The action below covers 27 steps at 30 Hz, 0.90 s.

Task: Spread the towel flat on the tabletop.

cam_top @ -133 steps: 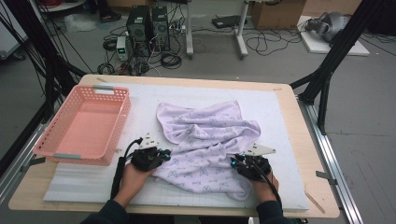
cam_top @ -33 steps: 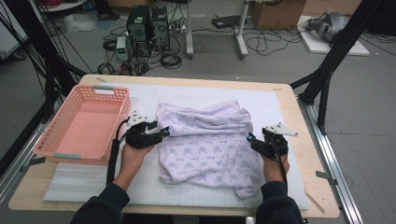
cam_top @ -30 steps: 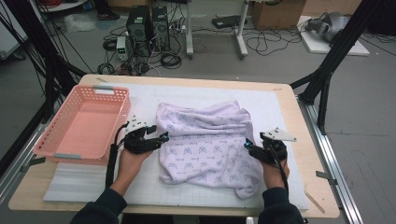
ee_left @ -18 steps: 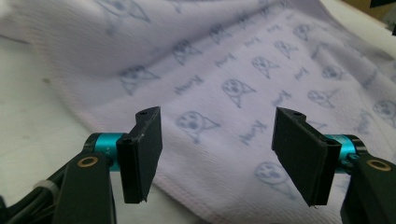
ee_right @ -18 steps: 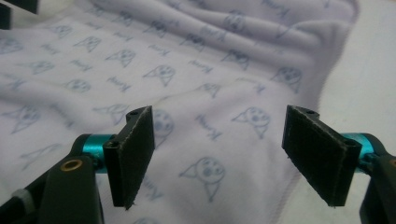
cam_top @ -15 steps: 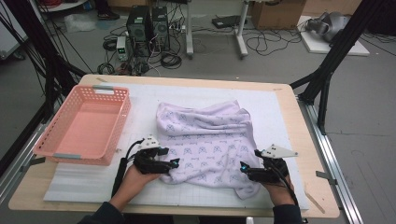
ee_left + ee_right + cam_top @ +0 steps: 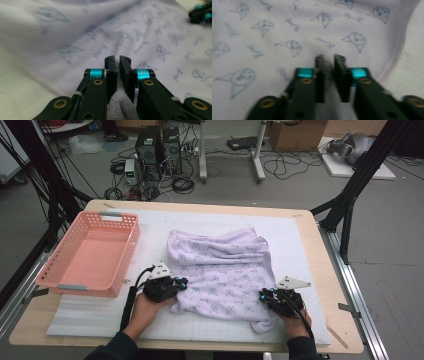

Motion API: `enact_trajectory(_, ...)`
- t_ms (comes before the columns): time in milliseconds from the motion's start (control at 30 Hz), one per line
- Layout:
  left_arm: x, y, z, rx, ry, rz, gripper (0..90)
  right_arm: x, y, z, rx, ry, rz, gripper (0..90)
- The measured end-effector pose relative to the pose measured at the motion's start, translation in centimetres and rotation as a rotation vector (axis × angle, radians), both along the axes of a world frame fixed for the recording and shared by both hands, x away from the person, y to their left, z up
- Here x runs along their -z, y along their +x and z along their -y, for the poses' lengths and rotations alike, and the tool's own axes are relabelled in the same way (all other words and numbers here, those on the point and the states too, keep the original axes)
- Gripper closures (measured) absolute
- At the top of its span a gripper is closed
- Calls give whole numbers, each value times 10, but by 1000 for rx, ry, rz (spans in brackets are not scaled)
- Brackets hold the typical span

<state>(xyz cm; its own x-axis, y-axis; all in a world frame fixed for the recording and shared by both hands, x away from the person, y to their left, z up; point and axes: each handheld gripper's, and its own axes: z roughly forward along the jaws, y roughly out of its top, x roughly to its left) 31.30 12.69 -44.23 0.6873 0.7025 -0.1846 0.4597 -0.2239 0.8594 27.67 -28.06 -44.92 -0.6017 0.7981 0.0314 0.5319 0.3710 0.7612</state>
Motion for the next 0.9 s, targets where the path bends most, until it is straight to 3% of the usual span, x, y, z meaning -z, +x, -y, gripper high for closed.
enact_trajectory(67,-1,7,-6,-32,-29,8,846,-1,6,-5,-7,-14,5,877)
enact_trajectory(133,-4,17,-8,-42,-2,2,846,-1,14,-11,-10,-18,27,881)
enact_trajectory(300,-9,43,-4,-79,20,33,844,-3,48,-18,64,-18,73,881)
enact_trajectory(400,-8,58,1,-103,56,59,843,-7,65,-22,104,-59,94,881)
enact_trajectory(500,-4,68,5,-135,83,123,844,-9,78,-25,158,-72,127,881)
enact_trajectory(633,0,72,14,-174,100,170,821,-10,88,-32,239,-159,185,881)
enact_trajectory(700,-2,71,15,-186,97,174,746,-9,89,-37,259,-213,205,880)
enact_trajectory(733,-3,70,14,-195,87,158,677,-8,90,-37,260,-216,211,879)
enact_trajectory(800,-8,68,9,-217,41,114,496,-8,90,-34,263,-188,203,856)
enact_trajectory(900,-14,54,0,-205,23,129,464,-10,91,-27,244,-122,197,752)
